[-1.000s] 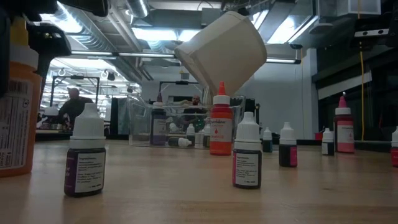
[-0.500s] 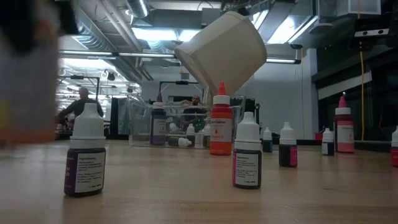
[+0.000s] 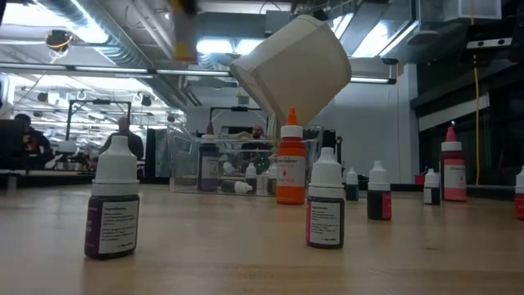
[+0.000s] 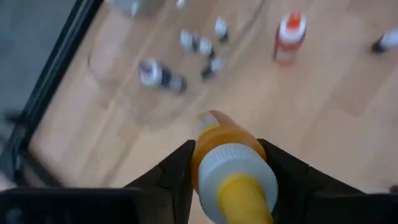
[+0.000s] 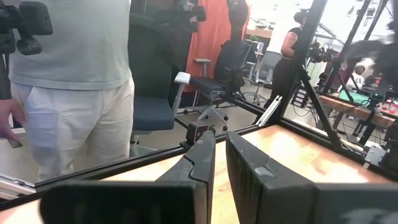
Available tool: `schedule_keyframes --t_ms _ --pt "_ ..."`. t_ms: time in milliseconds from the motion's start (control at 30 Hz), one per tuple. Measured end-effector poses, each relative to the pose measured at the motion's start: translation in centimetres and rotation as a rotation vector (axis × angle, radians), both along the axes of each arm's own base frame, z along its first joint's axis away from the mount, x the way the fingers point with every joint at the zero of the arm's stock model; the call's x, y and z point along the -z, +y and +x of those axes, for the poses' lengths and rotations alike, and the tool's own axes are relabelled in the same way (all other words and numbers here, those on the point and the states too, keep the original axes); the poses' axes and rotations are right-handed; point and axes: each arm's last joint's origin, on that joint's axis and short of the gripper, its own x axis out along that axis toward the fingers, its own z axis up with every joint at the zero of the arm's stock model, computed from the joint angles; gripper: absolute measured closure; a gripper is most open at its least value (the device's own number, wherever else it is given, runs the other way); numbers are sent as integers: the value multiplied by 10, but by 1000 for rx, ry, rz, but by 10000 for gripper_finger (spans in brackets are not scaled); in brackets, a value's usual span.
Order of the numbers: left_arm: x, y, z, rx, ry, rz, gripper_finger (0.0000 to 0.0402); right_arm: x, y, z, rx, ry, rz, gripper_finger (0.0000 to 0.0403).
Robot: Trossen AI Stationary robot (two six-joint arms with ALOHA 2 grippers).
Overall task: Pick & Place food coloring
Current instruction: Put the big yellow food coloring bottle into the container
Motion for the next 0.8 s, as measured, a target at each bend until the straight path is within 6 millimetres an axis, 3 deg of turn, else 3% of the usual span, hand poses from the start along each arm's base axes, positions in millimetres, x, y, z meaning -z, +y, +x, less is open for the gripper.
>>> schedule_keyframes --t_ms 100,233,367,533,800 --pt "-13 41 -7 10 -9 15 259 0 0 0 0 0 0 359" --pt "-14 100 -33 -52 76 91 259 0 0 0 0 0 0 359" --pt "-12 143 -59 -19 -46 37 259 0 0 0 0 -1 0 359" --pt "14 176 -67 87 -207 -43 259 0 0 0 0 -1 0 359" --pt "51 206 -52 241 -107 -47 259 0 0 0 0 -1 0 359"
